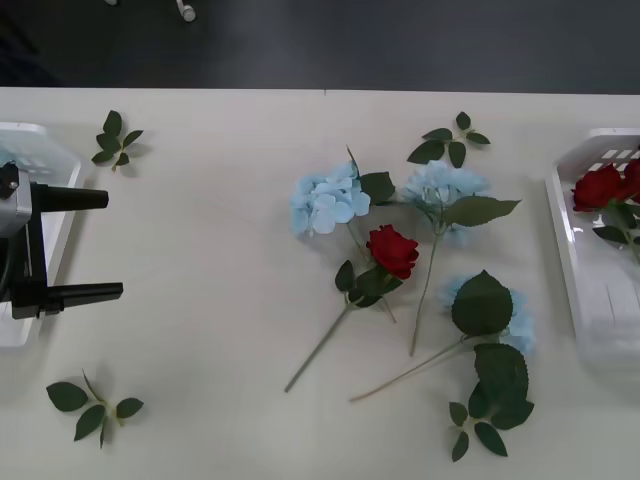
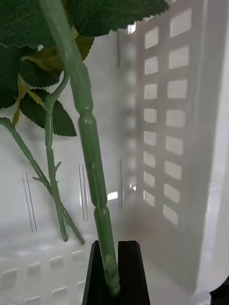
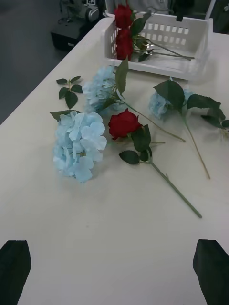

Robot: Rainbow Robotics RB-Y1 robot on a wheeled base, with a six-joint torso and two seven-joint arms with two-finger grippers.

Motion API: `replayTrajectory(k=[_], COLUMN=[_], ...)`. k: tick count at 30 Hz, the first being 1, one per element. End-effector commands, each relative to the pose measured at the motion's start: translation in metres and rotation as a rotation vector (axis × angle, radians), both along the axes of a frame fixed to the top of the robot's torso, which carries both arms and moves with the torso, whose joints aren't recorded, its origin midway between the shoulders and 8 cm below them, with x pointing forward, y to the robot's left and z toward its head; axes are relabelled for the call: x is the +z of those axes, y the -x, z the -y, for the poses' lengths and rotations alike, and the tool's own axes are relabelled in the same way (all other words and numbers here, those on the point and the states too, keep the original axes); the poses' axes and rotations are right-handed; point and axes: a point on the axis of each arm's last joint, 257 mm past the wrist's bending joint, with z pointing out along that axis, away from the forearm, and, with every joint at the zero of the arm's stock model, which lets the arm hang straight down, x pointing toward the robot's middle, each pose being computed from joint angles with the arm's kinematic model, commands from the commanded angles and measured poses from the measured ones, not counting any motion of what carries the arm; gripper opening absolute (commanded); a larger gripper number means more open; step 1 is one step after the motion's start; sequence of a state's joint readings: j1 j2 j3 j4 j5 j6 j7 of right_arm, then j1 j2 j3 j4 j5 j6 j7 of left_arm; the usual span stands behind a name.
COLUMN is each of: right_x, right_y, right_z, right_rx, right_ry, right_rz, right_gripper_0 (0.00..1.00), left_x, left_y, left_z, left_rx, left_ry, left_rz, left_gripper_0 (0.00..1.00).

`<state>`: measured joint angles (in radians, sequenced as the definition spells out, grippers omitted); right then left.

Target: Put the red flowers into the right box and the blue flowers into the left box

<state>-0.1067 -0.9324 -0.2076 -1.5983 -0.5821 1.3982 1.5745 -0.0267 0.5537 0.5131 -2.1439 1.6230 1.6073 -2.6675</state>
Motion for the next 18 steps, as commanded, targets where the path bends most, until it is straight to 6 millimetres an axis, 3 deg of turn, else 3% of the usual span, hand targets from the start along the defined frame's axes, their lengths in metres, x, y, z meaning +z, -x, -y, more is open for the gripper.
replayTrajectory(k=[1,8,9,11,12,18], right_x=[0.004,-0.016,-0.018,-0.020,-0.022,-0.031], right_y=[-0.007,-0.009,-0.010,-0.010,-0.010,-0.004], right_z=[0.002,-0.013,-0.012,-0.010,-0.011,-0.012], right_rx=[0.033,0.016,0.017,0.014,0.016,0.012], right_ry=[0.038,-0.008,-0.002,0.009,0.014,0.001], right_rz=[0.001,0.017,0.025,0.034,0.035,0.024], right_gripper_0=[0.00,0.02,0.19,0.40,0.45,0.47], left_x=[-0.003,-0.003,-0.003,-0.003,-0.003,-0.003], left_y=[0.001,0.001,0.001,0.001,0.001,0.001], left_z=[-0.011,-0.011,-0.011,-0.011,-0.011,-0.011], left_rx=[0.025,0.025,0.025,0.025,0.025,0.025], left_ry=[-0.017,-0.017,-0.017,-0.017,-0.017,-0.017], left_rz=[0.002,0.002,0.002,0.002,0.002,0.002], left_gripper_0=[1.00,1.00,1.00,1.00,1.00,1.00])
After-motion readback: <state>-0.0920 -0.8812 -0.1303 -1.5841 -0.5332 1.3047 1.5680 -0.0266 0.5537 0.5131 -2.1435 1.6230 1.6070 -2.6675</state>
